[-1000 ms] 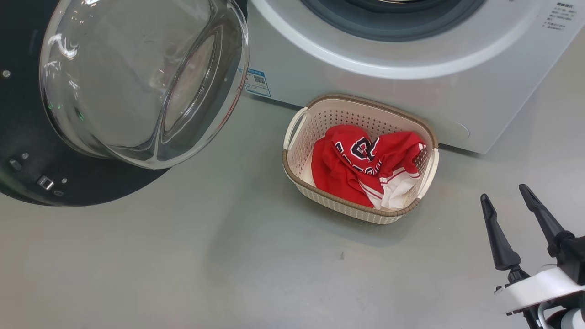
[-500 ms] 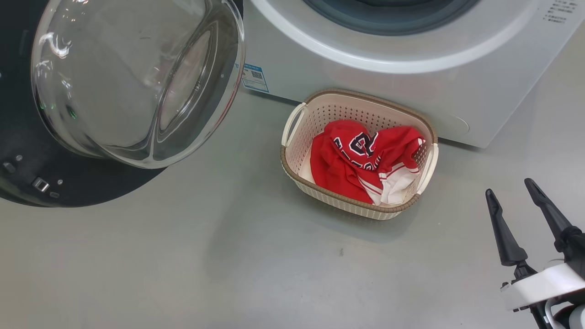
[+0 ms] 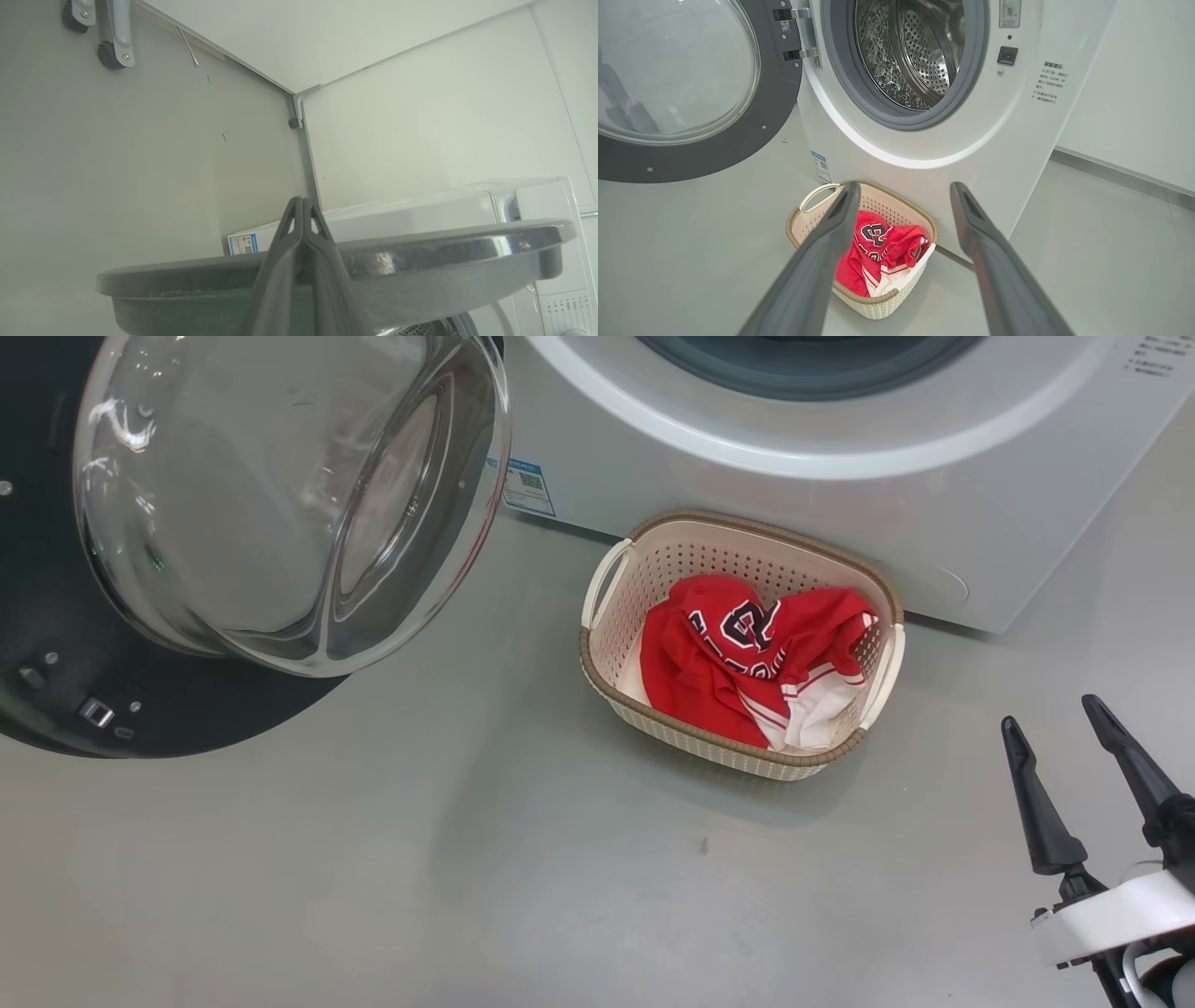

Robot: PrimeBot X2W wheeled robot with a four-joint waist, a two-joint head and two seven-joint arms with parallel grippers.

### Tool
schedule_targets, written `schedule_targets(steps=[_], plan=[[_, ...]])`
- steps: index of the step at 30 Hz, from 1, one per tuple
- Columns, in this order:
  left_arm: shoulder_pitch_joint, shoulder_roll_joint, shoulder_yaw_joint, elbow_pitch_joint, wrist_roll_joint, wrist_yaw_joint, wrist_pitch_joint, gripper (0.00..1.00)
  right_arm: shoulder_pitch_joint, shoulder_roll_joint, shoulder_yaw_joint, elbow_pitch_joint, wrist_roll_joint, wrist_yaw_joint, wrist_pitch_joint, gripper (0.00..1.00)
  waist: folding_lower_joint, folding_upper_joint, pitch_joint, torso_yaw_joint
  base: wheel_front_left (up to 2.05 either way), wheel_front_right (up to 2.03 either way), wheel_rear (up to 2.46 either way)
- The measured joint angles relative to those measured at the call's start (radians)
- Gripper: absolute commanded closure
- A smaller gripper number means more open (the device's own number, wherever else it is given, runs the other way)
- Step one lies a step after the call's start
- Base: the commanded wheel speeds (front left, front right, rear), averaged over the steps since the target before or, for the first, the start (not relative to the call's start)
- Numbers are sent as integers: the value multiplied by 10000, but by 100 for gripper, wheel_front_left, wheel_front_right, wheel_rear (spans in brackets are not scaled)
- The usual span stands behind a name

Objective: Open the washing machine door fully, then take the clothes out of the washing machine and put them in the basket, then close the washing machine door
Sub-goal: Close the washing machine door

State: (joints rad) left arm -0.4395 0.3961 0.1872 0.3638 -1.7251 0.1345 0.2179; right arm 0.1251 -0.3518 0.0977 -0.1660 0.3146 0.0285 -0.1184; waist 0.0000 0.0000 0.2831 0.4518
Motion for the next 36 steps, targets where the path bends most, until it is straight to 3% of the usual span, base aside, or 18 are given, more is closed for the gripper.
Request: schedule_targets(steps=[6,20,36], plan=[[57,4,-253,-272,-107,-8,568,100,35,-69,-167,-40,2,-44,0,0,0,0,15,205,0,0,0],[413,-48,-694,-1104,-1066,-520,2240,100,79,-75,-46,-94,2,-44,33,0,0,0,-96,590,0,0,0],[1169,15,-1492,-2121,-1124,-1020,3544,100,82,56,96,-167,2,-48,33,0,0,0,-265,789,0,0,0]])
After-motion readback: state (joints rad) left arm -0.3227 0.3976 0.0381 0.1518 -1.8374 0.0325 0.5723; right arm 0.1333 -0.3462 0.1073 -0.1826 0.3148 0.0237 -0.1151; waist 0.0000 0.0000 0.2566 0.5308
